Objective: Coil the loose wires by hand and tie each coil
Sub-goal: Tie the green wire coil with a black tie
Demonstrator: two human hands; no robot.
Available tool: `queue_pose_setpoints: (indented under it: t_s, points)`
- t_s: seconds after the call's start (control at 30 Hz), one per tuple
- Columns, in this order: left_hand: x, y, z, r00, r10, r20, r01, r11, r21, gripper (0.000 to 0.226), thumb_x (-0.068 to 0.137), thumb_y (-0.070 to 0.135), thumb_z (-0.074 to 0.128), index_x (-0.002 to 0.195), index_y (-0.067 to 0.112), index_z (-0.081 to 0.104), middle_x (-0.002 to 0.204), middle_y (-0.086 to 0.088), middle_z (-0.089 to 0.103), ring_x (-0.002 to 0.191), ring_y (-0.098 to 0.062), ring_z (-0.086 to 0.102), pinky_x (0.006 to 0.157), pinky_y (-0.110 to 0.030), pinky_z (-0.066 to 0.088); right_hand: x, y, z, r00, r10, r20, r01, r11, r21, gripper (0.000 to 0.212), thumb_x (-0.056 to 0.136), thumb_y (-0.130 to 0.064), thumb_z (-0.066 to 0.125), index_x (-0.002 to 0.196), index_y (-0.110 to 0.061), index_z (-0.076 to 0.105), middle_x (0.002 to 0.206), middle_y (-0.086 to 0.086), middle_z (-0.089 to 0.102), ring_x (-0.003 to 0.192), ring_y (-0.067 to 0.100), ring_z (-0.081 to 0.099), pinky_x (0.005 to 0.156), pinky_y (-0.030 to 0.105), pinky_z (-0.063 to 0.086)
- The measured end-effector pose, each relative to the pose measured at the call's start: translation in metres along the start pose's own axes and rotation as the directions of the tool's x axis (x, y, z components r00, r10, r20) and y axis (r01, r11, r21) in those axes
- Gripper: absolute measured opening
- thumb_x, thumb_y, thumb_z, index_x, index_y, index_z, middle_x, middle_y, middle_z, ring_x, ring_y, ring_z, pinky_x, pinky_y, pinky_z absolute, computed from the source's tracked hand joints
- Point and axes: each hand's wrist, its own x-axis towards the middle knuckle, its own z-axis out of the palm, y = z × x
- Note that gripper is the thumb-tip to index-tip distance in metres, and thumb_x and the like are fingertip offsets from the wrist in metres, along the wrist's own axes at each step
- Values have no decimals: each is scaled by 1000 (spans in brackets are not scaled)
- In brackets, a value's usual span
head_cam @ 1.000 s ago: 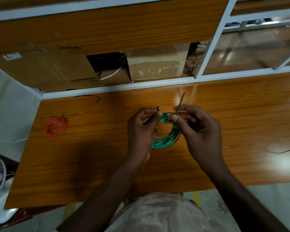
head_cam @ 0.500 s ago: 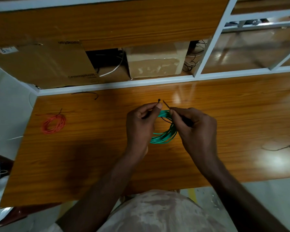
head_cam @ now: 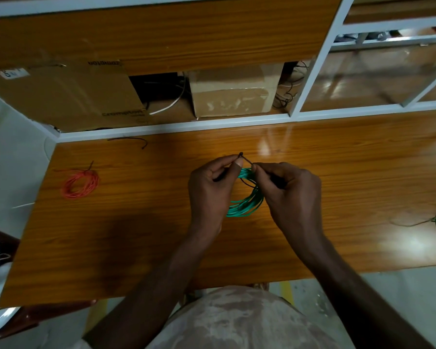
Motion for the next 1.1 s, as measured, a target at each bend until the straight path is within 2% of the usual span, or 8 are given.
queue_pose_setpoints:
  t_s: [0.37,0.43,0.5,0.6,0.7,0.8,1.03,1.1]
  points:
    - [-3,-2,0,1000,3,12,-3,1000,24,18,100,15,74,116,12,81,96,-12,81,71,-30,56,57,-10,42,-3,-2,-1,1000,0,-9,0,1000,21,16,101,-21,74,113,-17,83,87,-6,77,77,5,73,63,25,57]
    - [-3,-3,-1,1000,-3,10,3,999,32,18,100,16,74,117,12,81,96,-12,81,50,-12,54,57,-11,42,-4,-2,-1,1000,1,-8,-1,1000,19,16,101,-22,74,114,-17,83,87,-7,77,78,4,72,64,26,57]
    - [-3,-4,-1,1000,-13,2,13,999,30,19,100,15,74,117,11,81,97,-13,81,49,-3,54,56,-10,42,-5,-1,0,1000,3,-15,-3,1000,8,16,101,-23,74,113,-17,83,87,-8,77,78,4,72,64,27,57]
    - [-3,-4,0,1000,-20,-7,20,999,27,19,100,16,74,117,11,81,97,-13,81,61,-27,57,55,-9,42,-5,0,0,1000,5,-17,-5,1000,-1,15,101,-23,74,112,-19,84,87,-6,78,77,5,72,64,29,57]
    - [-2,-6,0,1000,-19,-11,20,999,30,18,100,16,75,116,12,81,96,-11,81,48,1,55,55,-9,41,-4,0,0,1000,8,-26,-8,1000,-1,14,100,-21,75,111,-18,84,87,-5,78,77,4,73,63,28,57]
    - [0,-8,1,1000,-22,-7,22,1000,18,17,100,17,75,115,13,82,95,-10,81,52,7,54,55,-11,41,-4,2,-1,1000,13,-27,-13,1000,3,16,101,-22,75,113,-17,84,90,-5,79,78,5,73,65,32,59]
    - [1,-7,0,1000,-9,6,9,999,44,18,100,18,75,116,12,82,95,-11,81,50,5,53,54,-11,41,-3,2,0,1000,14,-26,-14,1000,-4,15,100,-22,75,113,-18,84,90,-6,79,79,5,73,67,30,59]
    - [1,-6,0,1000,-10,7,10,999,43,19,100,18,75,116,12,81,95,-10,82,47,-11,51,55,-10,41,-2,2,1,1000,12,-25,-13,1000,-9,16,100,-22,75,113,-17,84,90,-7,78,81,3,73,67,22,58]
